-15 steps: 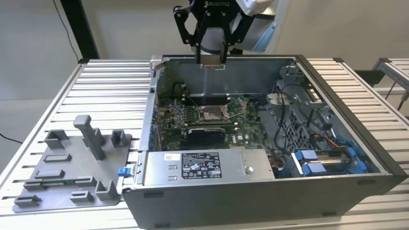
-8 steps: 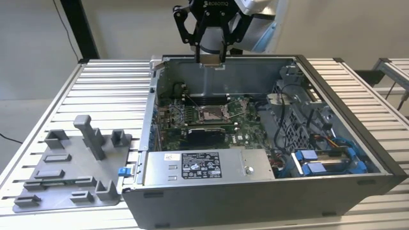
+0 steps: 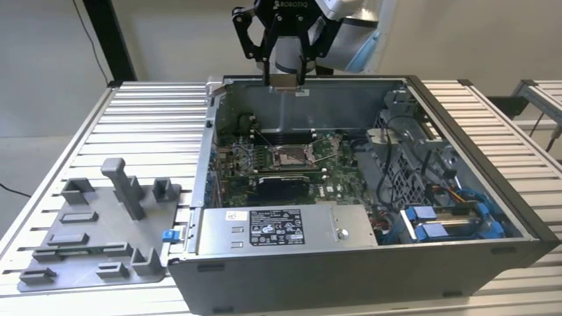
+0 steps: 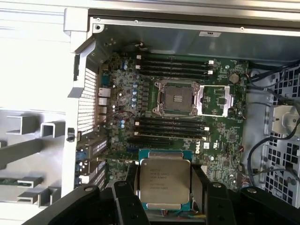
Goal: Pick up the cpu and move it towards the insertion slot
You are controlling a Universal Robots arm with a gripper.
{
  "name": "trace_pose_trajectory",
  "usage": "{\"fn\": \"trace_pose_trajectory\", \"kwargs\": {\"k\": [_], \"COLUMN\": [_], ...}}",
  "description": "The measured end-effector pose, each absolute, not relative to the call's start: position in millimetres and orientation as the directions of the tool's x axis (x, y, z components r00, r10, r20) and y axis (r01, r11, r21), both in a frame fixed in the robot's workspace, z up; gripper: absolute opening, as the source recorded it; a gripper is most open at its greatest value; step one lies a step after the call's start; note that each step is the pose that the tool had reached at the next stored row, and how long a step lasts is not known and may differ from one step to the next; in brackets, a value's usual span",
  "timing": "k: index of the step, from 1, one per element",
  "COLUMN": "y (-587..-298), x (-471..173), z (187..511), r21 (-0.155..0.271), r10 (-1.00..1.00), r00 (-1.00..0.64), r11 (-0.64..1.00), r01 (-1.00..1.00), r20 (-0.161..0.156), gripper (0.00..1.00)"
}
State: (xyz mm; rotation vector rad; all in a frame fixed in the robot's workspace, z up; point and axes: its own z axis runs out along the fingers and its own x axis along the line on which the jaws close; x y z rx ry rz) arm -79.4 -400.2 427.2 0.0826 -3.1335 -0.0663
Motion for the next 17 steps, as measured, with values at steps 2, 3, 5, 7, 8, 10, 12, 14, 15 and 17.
{"fn": "trace_pose_trajectory", "kwargs": {"k": [2, 3, 5, 7, 8, 10, 12, 14, 15, 17], "y": [-397.0, -395.2, -391.7, -389.7, -389.0, -387.9, -386.8, -386.0, -385.6, -385.0], "x": [-81.2, -81.9, -82.9, -82.9, -82.9, -82.9, -82.7, -82.4, -82.1, -81.5], "z": [427.2, 427.2, 427.2, 427.2, 427.2, 427.2, 427.2, 427.1, 427.2, 427.2], "r21": [0.042, 0.042, 0.042, 0.042, 0.042, 0.042, 0.042, 0.042, 0.042, 0.042], "r10": [-0.053, -0.053, -0.053, -0.053, -0.053, -0.053, -0.053, -0.053, -0.053, -0.052], "r00": [-0.999, -0.999, -0.999, -0.999, -0.999, -0.999, -0.999, -0.999, -0.999, -0.999], "r11": [0.998, 0.998, 0.998, 0.998, 0.998, 0.998, 0.998, 0.998, 0.998, 0.998], "r01": [-0.052, -0.052, -0.052, -0.052, -0.052, -0.052, -0.052, -0.052, -0.052, -0.052], "r20": [0.005, 0.005, 0.005, 0.005, 0.005, 0.005, 0.005, 0.005, 0.005, 0.005], "gripper": [0.0, 0.0, 0.0, 0.0, 0.0, 0.0, 0.0, 0.0, 0.0, 0.0]}}
